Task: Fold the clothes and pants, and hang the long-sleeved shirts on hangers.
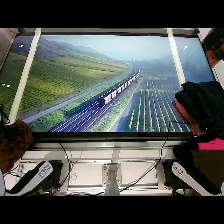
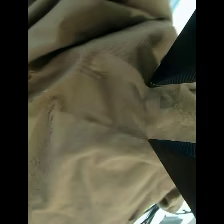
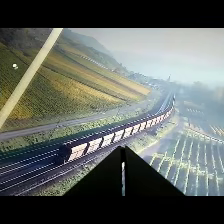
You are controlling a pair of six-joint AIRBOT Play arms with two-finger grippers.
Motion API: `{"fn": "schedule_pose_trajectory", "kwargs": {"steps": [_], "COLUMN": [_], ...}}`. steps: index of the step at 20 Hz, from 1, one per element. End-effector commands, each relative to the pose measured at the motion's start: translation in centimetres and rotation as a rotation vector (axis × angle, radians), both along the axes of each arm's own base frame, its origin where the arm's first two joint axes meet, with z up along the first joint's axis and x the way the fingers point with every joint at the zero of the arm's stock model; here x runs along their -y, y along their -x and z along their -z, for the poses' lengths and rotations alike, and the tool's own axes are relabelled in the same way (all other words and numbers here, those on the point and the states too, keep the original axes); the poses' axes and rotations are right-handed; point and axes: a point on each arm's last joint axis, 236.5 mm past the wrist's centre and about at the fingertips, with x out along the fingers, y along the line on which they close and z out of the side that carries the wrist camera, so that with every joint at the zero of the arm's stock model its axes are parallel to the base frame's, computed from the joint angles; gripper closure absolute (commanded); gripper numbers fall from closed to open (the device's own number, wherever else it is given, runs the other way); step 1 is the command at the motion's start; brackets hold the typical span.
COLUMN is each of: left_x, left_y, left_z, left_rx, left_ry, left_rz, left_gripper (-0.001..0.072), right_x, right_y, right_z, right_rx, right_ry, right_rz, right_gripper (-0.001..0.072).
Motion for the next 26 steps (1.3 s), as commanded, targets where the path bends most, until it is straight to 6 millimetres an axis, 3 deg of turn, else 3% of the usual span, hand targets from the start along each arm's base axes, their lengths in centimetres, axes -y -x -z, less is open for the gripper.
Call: {"fn": "schedule_pose_trajectory", "kwargs": {"steps": [1,2,4,9,11,13,16,19,21,23,26], "left_x": [-0.4,-0.4,-0.3,0.2,0.1,0.0,0.3,3.3,7.6,13.0,21.9], "left_y": [0.4,0.6,0.8,2.5,1.4,-0.4,-5.4,-11.5,-14.7,-16.6,-16.7], "left_z": [1.6,2.0,2.3,1.1,-0.3,-3.0,-9.4,-18.0,-24.8,-31.3,-39.2], "left_rx": [-0.073,-0.092,-0.106,-0.157,-0.074,0.035,0.311,0.67,0.926,1.185,1.545], "left_ry": [0.016,0.022,0.03,0.032,-0.01,-0.055,-0.143,-0.188,-0.207,-0.205,-0.105], "left_rz": [0.012,0.013,0.011,-0.033,-0.033,-0.014,0.064,0.209,0.368,0.548,0.789], "left_gripper": [0.0354,0.0427,0.0685,0.0685,0.0685,0.0684,0.0684,0.0685,0.0685,0.0685,0.0685], "right_x": [0.0,0.0,0.0,0.0,0.0,0.0,0.0,0.0,0.0,0.0,0.0], "right_y": [0.0,0.0,0.0,0.0,0.0,0.0,0.0,0.0,0.0,0.0,0.0], "right_z": [0.0,0.0,0.0,0.0,0.0,0.0,0.0,0.0,0.0,0.0,0.0], "right_rx": [0.001,0.001,0.001,0.001,0.001,0.001,0.001,0.001,0.001,0.001,0.001], "right_ry": [0.0,0.0,0.0,0.0,0.0,0.0,0.0,0.0,0.0,0.0,0.0], "right_rz": [-0.001,-0.001,-0.001,-0.001,-0.001,-0.001,-0.001,-0.001,-0.001,-0.001,-0.001], "right_gripper": [0.0694,0.0693,0.0694,0.0694,0.0694,0.0694,0.0693,0.0693,0.0693,0.0693,0.0693]}}
